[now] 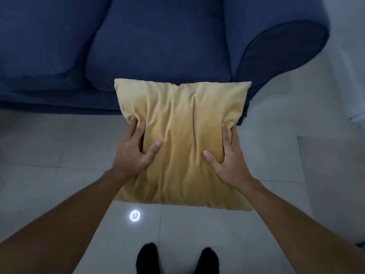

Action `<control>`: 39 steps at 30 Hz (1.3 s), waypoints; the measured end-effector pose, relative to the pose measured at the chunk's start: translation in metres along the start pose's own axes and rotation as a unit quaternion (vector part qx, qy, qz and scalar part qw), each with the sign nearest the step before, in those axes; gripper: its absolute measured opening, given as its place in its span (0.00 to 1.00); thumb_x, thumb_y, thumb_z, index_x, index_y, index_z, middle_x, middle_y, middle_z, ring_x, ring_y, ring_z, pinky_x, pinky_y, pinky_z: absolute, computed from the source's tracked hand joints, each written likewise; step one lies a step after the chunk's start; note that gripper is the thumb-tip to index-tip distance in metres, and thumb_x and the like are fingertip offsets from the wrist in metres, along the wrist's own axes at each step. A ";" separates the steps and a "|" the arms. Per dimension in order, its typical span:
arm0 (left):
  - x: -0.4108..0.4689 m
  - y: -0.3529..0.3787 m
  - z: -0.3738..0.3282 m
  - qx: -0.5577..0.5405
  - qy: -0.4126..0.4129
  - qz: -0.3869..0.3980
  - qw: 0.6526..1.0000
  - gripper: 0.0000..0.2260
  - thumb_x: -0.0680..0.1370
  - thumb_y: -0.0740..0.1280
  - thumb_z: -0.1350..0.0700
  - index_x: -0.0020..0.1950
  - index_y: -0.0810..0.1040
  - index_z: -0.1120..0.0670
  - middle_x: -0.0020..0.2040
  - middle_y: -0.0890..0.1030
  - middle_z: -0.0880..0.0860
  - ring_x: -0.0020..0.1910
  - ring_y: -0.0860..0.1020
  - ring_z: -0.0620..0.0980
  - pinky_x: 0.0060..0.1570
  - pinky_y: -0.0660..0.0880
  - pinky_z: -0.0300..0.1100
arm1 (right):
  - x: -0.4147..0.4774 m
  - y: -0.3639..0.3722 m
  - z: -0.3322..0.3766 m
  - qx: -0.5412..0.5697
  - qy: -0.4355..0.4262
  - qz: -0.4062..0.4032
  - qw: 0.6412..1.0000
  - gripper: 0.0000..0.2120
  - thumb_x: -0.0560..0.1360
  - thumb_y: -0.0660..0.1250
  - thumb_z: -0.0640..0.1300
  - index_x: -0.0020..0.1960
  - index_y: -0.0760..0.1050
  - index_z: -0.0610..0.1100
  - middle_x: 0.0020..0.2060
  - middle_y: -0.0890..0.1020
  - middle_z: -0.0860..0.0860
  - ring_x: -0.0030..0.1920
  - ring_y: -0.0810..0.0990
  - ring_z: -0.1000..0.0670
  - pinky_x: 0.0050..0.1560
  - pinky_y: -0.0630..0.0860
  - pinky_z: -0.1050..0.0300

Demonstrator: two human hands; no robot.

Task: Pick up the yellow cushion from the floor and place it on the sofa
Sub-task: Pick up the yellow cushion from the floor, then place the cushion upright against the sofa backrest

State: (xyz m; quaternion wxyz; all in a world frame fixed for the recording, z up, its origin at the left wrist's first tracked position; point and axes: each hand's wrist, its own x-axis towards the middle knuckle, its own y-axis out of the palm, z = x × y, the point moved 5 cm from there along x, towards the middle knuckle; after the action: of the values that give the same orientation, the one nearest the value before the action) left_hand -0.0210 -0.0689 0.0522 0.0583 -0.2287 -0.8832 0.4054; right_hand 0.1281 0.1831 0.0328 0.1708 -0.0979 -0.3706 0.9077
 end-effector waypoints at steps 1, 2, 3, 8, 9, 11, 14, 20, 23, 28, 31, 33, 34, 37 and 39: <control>0.005 -0.011 -0.008 -0.001 0.004 -0.005 1.000 0.42 0.75 0.60 0.29 0.84 0.57 0.47 0.85 0.53 0.54 0.83 0.55 0.54 0.76 0.57 0.51 | 0.006 -0.009 0.010 -0.001 -0.008 -0.009 1.000 0.45 0.74 0.60 0.73 0.79 0.34 0.66 0.82 0.44 0.49 0.79 0.50 0.52 0.71 0.51 0.53; 0.009 -0.022 -0.015 -0.003 0.011 -0.012 1.000 0.42 0.75 0.60 0.29 0.84 0.57 0.47 0.85 0.53 0.54 0.83 0.55 0.53 0.76 0.57 0.50 | 0.012 -0.018 0.021 -0.002 -0.017 -0.017 1.000 0.46 0.74 0.60 0.72 0.80 0.34 0.65 0.82 0.44 0.49 0.79 0.50 0.52 0.71 0.51 0.54; 0.012 -0.032 -0.022 -0.007 0.017 -0.019 1.000 0.42 0.75 0.60 0.29 0.84 0.57 0.47 0.85 0.54 0.54 0.83 0.54 0.52 0.76 0.55 0.47 | 0.017 -0.025 0.030 -0.004 -0.024 -0.023 0.999 0.46 0.75 0.60 0.72 0.80 0.35 0.64 0.82 0.45 0.48 0.78 0.50 0.53 0.71 0.51 0.54; 0.041 -0.080 -0.049 -0.014 0.048 -0.042 0.998 0.41 0.75 0.62 0.31 0.84 0.58 0.48 0.85 0.55 0.55 0.84 0.52 0.51 0.76 0.53 0.45 | 0.049 -0.055 0.076 -0.015 -0.050 -0.047 0.998 0.46 0.74 0.59 0.73 0.81 0.36 0.62 0.82 0.45 0.47 0.79 0.51 0.50 0.71 0.52 0.52; 0.049 -0.089 -0.054 -0.013 0.052 -0.047 0.998 0.41 0.75 0.61 0.31 0.84 0.57 0.48 0.85 0.55 0.55 0.83 0.53 0.51 0.76 0.54 0.46 | 0.056 -0.061 0.084 -0.016 -0.054 -0.051 0.997 0.46 0.74 0.59 0.73 0.81 0.36 0.62 0.82 0.45 0.47 0.79 0.52 0.50 0.71 0.53 0.52; 0.063 -0.106 -0.062 -0.010 0.060 -0.054 0.997 0.42 0.75 0.61 0.30 0.84 0.57 0.47 0.85 0.55 0.55 0.83 0.54 0.52 0.76 0.55 0.48 | 0.071 -0.073 0.100 -0.020 -0.064 -0.067 0.995 0.46 0.74 0.59 0.73 0.82 0.38 0.60 0.82 0.47 0.45 0.79 0.52 0.49 0.70 0.54 0.52; 0.088 -0.129 -0.075 -0.012 0.083 -0.060 0.995 0.42 0.75 0.60 0.29 0.84 0.56 0.47 0.85 0.54 0.55 0.83 0.55 0.54 0.78 0.57 0.53 | 0.095 -0.090 0.123 -0.031 -0.087 -0.098 0.991 0.47 0.75 0.60 0.71 0.83 0.41 0.55 0.81 0.50 0.41 0.79 0.53 0.47 0.70 0.55 0.52; 0.142 -0.174 -0.099 -0.020 0.124 -0.078 0.989 0.42 0.76 0.60 0.28 0.84 0.56 0.48 0.85 0.54 0.56 0.84 0.53 0.53 0.79 0.58 0.59 | 0.150 -0.120 0.159 -0.033 -0.113 -0.130 0.984 0.47 0.75 0.60 0.72 0.83 0.42 0.54 0.81 0.51 0.40 0.79 0.54 0.45 0.70 0.56 0.53; 0.169 -0.190 -0.114 -0.019 0.136 -0.084 0.987 0.43 0.75 0.60 0.28 0.85 0.56 0.48 0.85 0.53 0.56 0.84 0.53 0.54 0.79 0.58 0.59 | 0.180 -0.137 0.171 -0.030 -0.121 -0.138 0.983 0.48 0.74 0.58 0.75 0.83 0.40 0.56 0.81 0.50 0.41 0.80 0.52 0.45 0.72 0.53 0.54; 0.219 -0.212 -0.140 -0.021 0.161 -0.098 0.982 0.43 0.75 0.61 0.30 0.85 0.56 0.51 0.85 0.52 0.56 0.84 0.54 0.55 0.78 0.60 0.61 | 0.231 -0.164 0.188 -0.034 -0.147 -0.159 0.976 0.48 0.75 0.59 0.74 0.83 0.42 0.52 0.81 0.50 0.40 0.79 0.51 0.52 0.69 0.43 0.73; 0.261 -0.223 -0.159 -0.022 0.171 -0.109 0.979 0.43 0.75 0.62 0.31 0.85 0.56 0.52 0.85 0.52 0.57 0.84 0.54 0.56 0.79 0.60 0.61 | 0.275 -0.182 0.193 -0.033 -0.165 -0.170 0.971 0.49 0.75 0.61 0.71 0.83 0.43 0.49 0.80 0.51 0.39 0.79 0.52 0.50 0.72 0.46 0.70; 0.288 -0.227 -0.170 -0.016 0.185 -0.116 0.976 0.43 0.76 0.62 0.32 0.85 0.56 0.53 0.85 0.52 0.58 0.83 0.55 0.56 0.78 0.60 0.61 | 0.302 -0.191 0.195 -0.035 -0.170 -0.177 0.969 0.48 0.75 0.63 0.69 0.83 0.41 0.52 0.81 0.51 0.41 0.78 0.51 0.53 0.73 0.50 0.60; 0.302 -0.228 -0.175 -0.015 0.189 -0.120 0.974 0.43 0.76 0.62 0.32 0.85 0.55 0.53 0.85 0.52 0.58 0.83 0.55 0.57 0.78 0.60 0.61 | 0.317 -0.196 0.195 -0.035 -0.174 -0.182 0.967 0.48 0.75 0.63 0.69 0.83 0.40 0.53 0.81 0.50 0.41 0.77 0.51 0.53 0.73 0.52 0.57; 0.346 -0.229 -0.184 -0.011 0.201 -0.137 0.970 0.43 0.76 0.62 0.32 0.85 0.55 0.52 0.85 0.50 0.58 0.83 0.55 0.57 0.78 0.60 0.61 | 0.358 -0.207 0.193 -0.039 -0.188 -0.193 0.962 0.48 0.75 0.64 0.69 0.82 0.40 0.54 0.80 0.51 0.40 0.78 0.52 0.51 0.73 0.52 0.58; 0.372 -0.228 -0.187 -0.007 0.210 -0.146 0.967 0.43 0.76 0.63 0.33 0.85 0.55 0.53 0.85 0.50 0.58 0.83 0.54 0.57 0.78 0.60 0.62 | 0.384 -0.212 0.191 -0.040 -0.191 -0.198 0.961 0.48 0.75 0.64 0.68 0.83 0.41 0.52 0.80 0.51 0.39 0.79 0.53 0.47 0.72 0.49 0.66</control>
State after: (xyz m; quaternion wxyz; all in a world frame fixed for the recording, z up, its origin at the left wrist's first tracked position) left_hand -0.3785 0.0991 0.3153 0.3000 -0.1775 -0.8776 0.3290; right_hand -0.2339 0.3498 0.2976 0.2686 0.1457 -0.4446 0.8420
